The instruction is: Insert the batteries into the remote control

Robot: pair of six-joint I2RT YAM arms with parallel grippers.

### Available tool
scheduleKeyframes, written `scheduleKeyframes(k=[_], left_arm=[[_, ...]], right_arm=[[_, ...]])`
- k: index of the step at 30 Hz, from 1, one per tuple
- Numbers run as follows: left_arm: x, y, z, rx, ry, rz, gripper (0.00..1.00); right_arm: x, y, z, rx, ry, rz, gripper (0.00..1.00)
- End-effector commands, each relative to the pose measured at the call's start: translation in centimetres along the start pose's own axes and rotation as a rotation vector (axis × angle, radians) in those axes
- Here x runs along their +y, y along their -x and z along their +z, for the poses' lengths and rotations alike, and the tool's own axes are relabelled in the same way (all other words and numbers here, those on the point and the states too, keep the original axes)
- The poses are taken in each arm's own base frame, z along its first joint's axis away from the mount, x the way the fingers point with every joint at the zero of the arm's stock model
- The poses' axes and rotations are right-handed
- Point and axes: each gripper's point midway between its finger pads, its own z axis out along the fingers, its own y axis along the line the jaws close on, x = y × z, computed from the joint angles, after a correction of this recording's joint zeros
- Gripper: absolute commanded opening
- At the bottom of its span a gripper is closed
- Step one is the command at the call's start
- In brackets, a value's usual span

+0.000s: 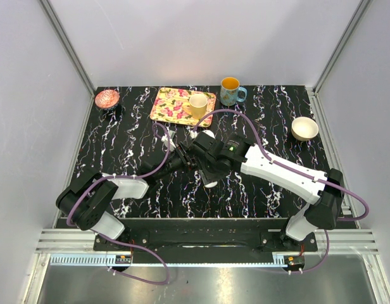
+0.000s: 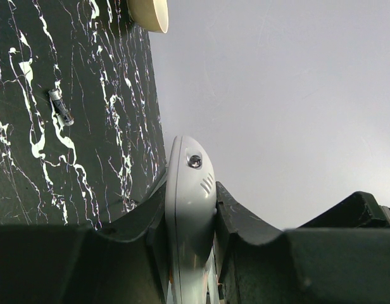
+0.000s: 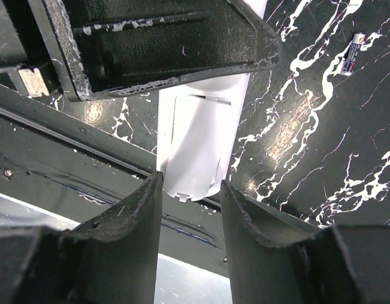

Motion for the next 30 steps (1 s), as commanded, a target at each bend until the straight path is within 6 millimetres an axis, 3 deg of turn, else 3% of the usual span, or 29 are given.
scheduleKeyframes(k=[1, 3, 6, 11, 13, 19, 30], left_arm=[[-3.3, 0.3, 0.0, -0.013, -0.115, 0.042, 0.00], [-3.2, 0.4, 0.0, -0.015, -0.115, 0.042, 0.00], [-3.2, 0.4, 0.0, -0.016, -0.113, 0.042, 0.00], [-3.2, 0.4, 0.0, -0.016, -0.116, 0.041, 0.00], [-3.1, 0.3, 0.0, -0.015, -0.115, 0.041, 0.00], [-3.2, 0.4, -0.1, -0.016, -0.118, 0.040, 0.00], [-3.2, 0.3, -0.1, -0.017, -0.122, 0.037, 0.00]], right_arm=[[0.2, 1.1, -1.1, -0.044, 0.005, -0.013, 0.19], [0.3, 1.2, -1.1, -0.046, 0.010, -0.010, 0.29], [0.5, 1.4, -1.2, -0.055, 0.017, -0.005, 0.52], [0.9, 1.9, -1.2, -0.064, 0.026, 0.004, 0.63], [0.9, 2.0, -1.2, -0.068, 0.029, 0.006, 0.62], [1.2, 2.1, -1.1, -0.064, 0.035, 0.004, 0.42], [1.0, 1.7, -0.8, -0.050, 0.028, 0.006, 0.27]])
